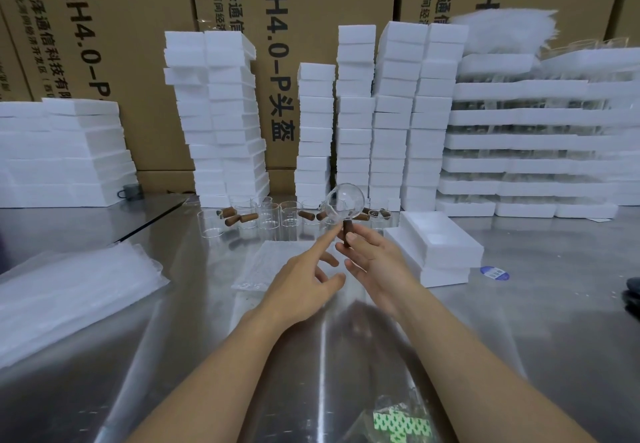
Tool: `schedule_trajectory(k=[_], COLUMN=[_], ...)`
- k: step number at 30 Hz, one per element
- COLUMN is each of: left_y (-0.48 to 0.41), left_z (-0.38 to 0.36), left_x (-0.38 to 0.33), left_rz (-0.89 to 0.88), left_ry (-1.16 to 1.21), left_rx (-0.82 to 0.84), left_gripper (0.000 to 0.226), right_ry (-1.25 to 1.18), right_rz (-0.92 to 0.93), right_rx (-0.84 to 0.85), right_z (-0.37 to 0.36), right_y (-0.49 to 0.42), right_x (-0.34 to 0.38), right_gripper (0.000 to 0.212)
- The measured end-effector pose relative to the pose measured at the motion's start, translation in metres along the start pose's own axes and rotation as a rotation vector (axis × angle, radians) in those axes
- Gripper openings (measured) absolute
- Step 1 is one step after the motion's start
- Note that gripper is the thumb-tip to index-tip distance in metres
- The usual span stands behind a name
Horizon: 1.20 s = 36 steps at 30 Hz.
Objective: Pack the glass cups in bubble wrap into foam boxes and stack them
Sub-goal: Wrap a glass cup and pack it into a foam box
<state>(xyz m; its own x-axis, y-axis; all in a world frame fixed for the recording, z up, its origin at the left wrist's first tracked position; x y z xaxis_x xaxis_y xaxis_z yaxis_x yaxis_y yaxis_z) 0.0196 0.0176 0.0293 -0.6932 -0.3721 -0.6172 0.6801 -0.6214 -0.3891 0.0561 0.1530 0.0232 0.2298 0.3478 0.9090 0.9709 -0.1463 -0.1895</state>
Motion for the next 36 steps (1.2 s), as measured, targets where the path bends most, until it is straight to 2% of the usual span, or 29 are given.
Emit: schedule_trajectory(k=[22, 25, 30, 36], left_y=[0.003, 0.002, 0.003, 0.004], left_z=[-0.002, 0.005, 0.023, 0.022], left_x=[-0.009, -0.010, -0.010, -0.009], left_rz=[-0.036, -0.060, -0.075, -0.061], left_ry=[-0.118, -0.091, 0.009, 0.030], left_rx=[0.020, -0.060, -0.261, -0.268], left_gripper=[0.090, 0.081, 0.047, 0.050], right_ry=[0.063, 0.080, 0.032, -0.138], right_rz=[-0.011, -0.014, -0.047, -0.105], right_rx=[0.040, 0.053, 0.044, 0.060], right_z=[-0.009, -0.011, -0.013, -0.014], right_y=[0.001, 0.001, 0.000, 0.001], right_x=[0.003, 0.003, 0.000, -0.003], right_gripper=[0.025, 0.025, 0.027, 0.035])
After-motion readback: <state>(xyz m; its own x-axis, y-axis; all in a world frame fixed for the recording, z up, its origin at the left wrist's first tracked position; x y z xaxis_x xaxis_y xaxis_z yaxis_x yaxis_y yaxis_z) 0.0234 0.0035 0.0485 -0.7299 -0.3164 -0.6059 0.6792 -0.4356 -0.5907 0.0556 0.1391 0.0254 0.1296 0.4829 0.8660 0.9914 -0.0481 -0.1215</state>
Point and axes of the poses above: each hand's wrist, its own y-axis away from the middle knuckle, its own z-axis out of the back of the hand, x = y × z, the point moved 9 cm from there along -y, towards the middle knuckle, and after that the axes turned 6 degrees about x, right-handed, at the moved point
